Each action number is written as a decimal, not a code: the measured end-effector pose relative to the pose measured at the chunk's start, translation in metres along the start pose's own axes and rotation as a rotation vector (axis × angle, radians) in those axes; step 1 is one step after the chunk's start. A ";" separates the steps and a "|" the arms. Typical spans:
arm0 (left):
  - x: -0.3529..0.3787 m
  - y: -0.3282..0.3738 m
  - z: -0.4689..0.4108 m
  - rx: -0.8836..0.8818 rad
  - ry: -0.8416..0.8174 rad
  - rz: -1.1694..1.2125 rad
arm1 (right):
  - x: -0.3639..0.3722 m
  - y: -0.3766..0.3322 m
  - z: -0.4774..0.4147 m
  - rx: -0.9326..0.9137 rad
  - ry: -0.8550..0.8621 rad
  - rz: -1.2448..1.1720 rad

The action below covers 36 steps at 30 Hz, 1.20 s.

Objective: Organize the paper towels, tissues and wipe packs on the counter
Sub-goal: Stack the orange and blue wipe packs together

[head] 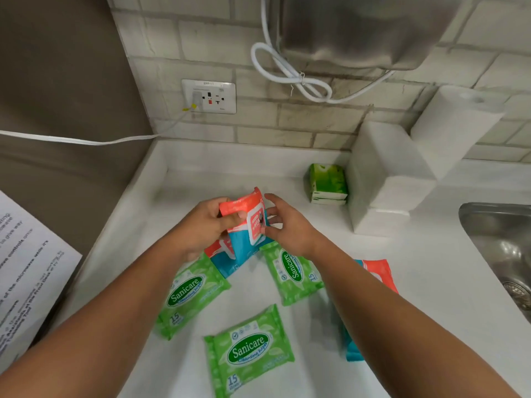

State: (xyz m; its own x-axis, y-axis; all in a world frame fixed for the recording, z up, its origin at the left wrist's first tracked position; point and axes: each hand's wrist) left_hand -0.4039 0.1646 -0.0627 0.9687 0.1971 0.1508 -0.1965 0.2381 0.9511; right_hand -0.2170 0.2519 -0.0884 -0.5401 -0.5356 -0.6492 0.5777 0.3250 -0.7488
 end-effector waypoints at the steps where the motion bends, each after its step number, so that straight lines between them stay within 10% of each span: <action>1: 0.003 0.007 0.002 0.019 -0.003 0.015 | -0.002 0.000 0.002 -0.007 0.021 -0.015; 18: 0.101 0.054 0.045 0.061 -0.229 0.131 | -0.112 -0.022 0.117 -0.110 -0.030 0.161; 31: 0.193 0.036 0.063 0.082 0.026 0.508 | -0.147 0.029 0.192 -0.034 -0.009 -0.327; 36: 0.224 0.008 0.077 0.127 -0.003 0.236 | -0.141 0.049 0.198 0.072 0.142 -0.639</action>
State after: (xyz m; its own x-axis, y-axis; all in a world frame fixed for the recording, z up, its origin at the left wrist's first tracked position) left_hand -0.1766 0.1378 -0.0003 0.8989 0.2301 0.3728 -0.3965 0.0651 0.9157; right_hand 0.0088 0.1892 -0.0066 -0.8631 -0.4961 -0.0949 0.1536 -0.0788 -0.9850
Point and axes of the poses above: each hand's wrist, its own z-axis away from the middle knuckle, its own x-axis out of the palm, y = z × x, and after that the axes turned 13 degrees about z, right-handed
